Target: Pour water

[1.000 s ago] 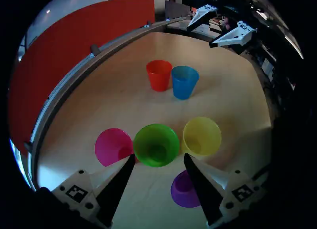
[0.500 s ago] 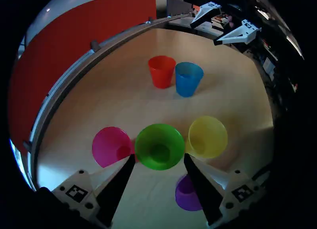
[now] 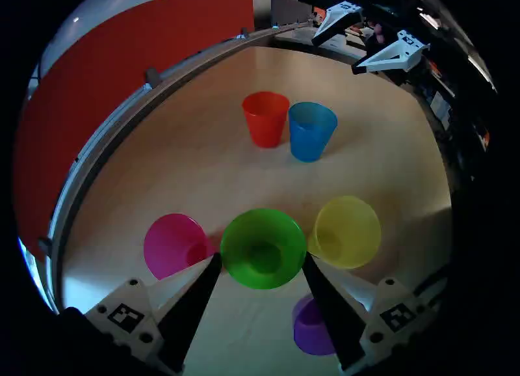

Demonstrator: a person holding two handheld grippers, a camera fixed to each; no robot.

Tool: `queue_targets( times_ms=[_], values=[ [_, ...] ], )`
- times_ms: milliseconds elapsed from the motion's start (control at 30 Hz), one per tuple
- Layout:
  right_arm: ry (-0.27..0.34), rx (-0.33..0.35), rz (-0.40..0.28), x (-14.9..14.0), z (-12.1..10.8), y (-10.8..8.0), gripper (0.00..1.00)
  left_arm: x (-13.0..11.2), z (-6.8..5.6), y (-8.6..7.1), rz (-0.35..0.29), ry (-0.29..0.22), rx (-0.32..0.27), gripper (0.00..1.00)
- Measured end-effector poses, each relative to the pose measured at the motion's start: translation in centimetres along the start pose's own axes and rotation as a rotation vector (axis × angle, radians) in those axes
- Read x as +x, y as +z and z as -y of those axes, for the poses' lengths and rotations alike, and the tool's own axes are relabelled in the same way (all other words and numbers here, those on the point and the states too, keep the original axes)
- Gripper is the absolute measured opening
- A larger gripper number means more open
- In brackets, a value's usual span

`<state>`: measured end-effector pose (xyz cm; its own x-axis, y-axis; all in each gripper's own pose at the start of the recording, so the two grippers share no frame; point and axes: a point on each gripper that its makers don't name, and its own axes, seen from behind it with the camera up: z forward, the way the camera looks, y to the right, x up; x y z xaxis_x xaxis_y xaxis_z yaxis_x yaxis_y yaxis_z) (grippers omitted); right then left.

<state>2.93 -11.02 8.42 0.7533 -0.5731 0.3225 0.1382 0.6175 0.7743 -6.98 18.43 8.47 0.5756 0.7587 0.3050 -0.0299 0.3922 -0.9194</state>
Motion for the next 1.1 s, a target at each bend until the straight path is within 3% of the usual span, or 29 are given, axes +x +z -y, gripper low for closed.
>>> queue_targets(
  times_ms=[1100],
  values=[
    [0.006,0.002,0.007,-0.6,-0.1,0.4,1.00,0.7,0.3,1.7,-0.026,-0.002,0.002,0.90]
  ],
)
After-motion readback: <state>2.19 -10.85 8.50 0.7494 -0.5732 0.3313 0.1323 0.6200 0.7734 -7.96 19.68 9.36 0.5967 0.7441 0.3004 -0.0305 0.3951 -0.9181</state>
